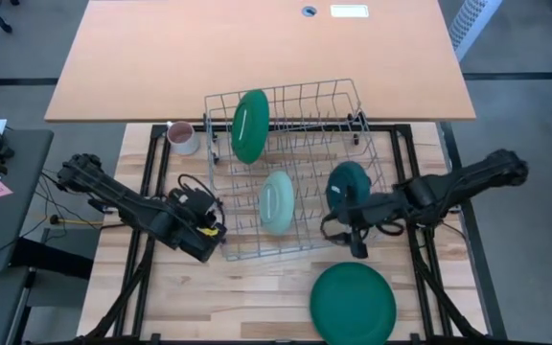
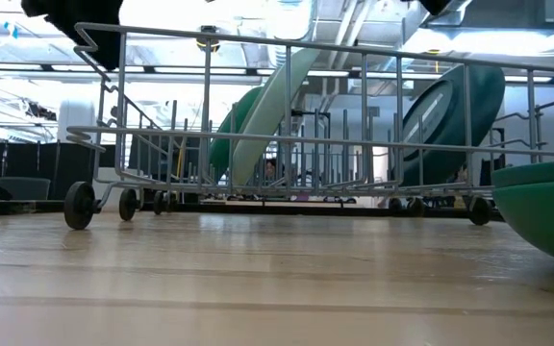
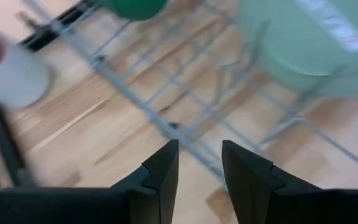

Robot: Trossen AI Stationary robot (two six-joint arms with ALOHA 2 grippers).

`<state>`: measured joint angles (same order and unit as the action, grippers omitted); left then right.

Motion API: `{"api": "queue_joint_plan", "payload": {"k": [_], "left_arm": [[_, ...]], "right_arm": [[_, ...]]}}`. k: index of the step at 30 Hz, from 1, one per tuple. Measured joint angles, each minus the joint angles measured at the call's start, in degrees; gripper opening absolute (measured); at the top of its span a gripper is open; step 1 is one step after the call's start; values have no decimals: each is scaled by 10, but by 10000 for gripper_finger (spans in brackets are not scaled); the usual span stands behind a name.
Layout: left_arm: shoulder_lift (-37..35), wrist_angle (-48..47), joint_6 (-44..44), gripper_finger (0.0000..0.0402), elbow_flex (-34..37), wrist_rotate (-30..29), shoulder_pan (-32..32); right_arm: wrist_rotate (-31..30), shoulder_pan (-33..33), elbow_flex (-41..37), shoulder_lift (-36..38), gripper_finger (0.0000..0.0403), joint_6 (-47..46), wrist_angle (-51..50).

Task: Sort dishes
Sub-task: Put the stacked green plate in the dish rack

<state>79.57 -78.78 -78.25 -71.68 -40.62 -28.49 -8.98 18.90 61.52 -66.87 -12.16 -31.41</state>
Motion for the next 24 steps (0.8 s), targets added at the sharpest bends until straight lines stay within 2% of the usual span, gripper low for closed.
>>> {"api": "queue_joint_plan", "payload": {"k": [3,12,24], "left_arm": [[21,-21,-23,115,0,0,0],[67,-28,-11,115,0,-11,1],[67,-73,-56,103,42,-29,3]], "right_arm": [[0,10,0,-9,228,-5,5],[-1,1,1,-9,228,-76,33],[-1,-3,1,-10,228,-80,48]]}}
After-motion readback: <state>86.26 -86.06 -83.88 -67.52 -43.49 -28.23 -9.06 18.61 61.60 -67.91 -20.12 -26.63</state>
